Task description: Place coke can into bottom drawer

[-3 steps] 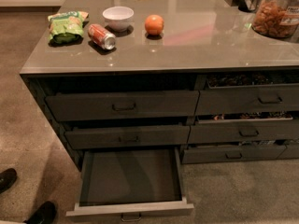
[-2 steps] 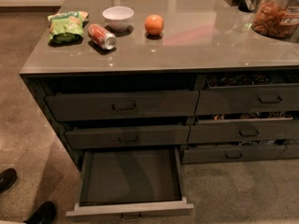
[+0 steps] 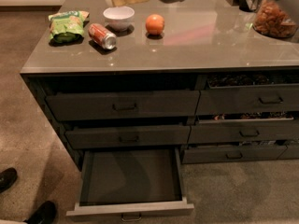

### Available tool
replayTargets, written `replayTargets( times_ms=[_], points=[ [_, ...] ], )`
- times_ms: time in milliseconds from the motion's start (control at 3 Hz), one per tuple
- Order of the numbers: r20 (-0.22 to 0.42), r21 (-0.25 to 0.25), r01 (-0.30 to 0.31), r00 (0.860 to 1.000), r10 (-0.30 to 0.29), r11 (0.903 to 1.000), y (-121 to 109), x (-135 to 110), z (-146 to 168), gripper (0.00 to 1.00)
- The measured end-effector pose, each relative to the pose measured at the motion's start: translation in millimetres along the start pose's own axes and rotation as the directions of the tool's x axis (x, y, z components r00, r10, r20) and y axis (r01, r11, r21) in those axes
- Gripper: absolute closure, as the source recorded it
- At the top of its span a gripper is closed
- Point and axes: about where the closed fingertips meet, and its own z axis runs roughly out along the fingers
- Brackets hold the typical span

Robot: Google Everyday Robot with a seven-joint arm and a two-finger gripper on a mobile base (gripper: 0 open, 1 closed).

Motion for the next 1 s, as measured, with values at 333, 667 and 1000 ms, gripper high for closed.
replayTargets(
  times_ms=[333, 667, 1000],
  points=[
    [-0.021, 0.013, 0.024, 0.999, -0.024, 0.9996, 0.0, 12.2, 67.9, 0.00],
    [-0.080, 0.043, 0.053, 0.996, -0.050, 0.9976, -5.4, 40.0, 150.3, 0.00],
    [-0.107, 0.075, 0.051, 0.993, -0.042, 0.9959, -15.4, 61.0, 194.2, 0.00]
  ],
)
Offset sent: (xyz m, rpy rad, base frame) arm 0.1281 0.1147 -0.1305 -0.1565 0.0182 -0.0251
